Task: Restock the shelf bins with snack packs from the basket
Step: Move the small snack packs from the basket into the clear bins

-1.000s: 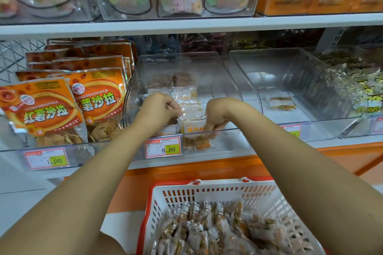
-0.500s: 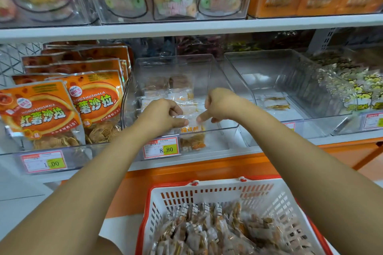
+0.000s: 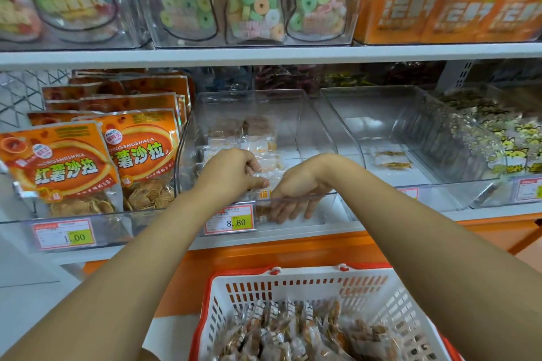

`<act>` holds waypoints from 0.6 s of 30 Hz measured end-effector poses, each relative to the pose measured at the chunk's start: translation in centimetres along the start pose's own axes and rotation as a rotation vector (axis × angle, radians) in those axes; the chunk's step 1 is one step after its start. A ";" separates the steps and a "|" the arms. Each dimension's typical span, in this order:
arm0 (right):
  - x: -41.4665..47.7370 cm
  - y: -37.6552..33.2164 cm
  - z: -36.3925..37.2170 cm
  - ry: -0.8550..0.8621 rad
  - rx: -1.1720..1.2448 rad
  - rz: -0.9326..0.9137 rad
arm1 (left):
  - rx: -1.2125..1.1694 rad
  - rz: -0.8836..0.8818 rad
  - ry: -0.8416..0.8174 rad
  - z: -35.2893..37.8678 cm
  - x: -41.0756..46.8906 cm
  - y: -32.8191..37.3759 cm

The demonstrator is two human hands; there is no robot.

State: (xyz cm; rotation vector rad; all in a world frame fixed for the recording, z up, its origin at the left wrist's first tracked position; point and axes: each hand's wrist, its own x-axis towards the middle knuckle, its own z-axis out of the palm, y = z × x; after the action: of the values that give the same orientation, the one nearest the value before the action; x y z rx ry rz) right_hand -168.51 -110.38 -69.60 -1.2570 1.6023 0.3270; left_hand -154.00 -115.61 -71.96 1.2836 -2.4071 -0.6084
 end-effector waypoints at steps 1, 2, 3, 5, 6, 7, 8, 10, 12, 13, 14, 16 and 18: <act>0.2 0.1 0.1 0.034 0.017 -0.015 | 0.030 0.024 0.019 -0.1 0.0 0.1; 0.3 0.2 0.1 0.072 0.034 -0.030 | 0.050 0.047 0.050 -0.2 -0.1 0.1; 0.3 0.3 0.2 0.102 0.049 -0.042 | 0.063 0.071 0.087 -0.4 -0.1 0.1; 0.5 0.5 0.2 0.118 0.073 -0.055 | 0.093 0.130 0.141 -0.6 -0.3 0.2; 0.5 0.5 0.3 0.121 0.073 -0.059 | 0.111 0.163 0.146 -0.6 -0.4 0.5; 0.5 0.5 0.4 0.128 0.066 -0.064 | 0.131 0.198 0.140 -0.6 -0.6 0.9; 0.5 0.4 0.4 0.138 0.056 -0.073 | 0.166 0.240 0.129 -0.6 -0.8 1.4; 0.3 0.4 0.5 0.161 0.031 -0.109 | 0.283 0.341 0.133 -0.4 -1.3 2.3; 0.1 0.6 0.5 0.175 0.021 -0.143 | 0.387 0.435 0.204 -0.5 -1.5 2.8; 0.0 0.7 0.5 0.188 0.026 -0.162 | 0.396 0.459 0.235 -0.7 -1.6 2.9; -0.1 0.9 0.4 0.210 0.032 -0.176 | 0.392 0.470 0.241 -0.9 -1.8 3.0; -1.0 1.2 0.4 0.280 -0.006 -0.180 | 0.426 0.470 0.168 -0.8 -2.1 2.8; -2.8 1.6 0.4 0.430 -0.171 -0.179 | 0.504 0.443 0.053 -0.3 -2.6 2.7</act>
State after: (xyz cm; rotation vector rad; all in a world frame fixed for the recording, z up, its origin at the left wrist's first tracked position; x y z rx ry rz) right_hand -169.82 -107.91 -68.02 -1.6741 1.8303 0.0822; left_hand -154.33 -112.19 -70.58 0.8505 -2.7700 0.1655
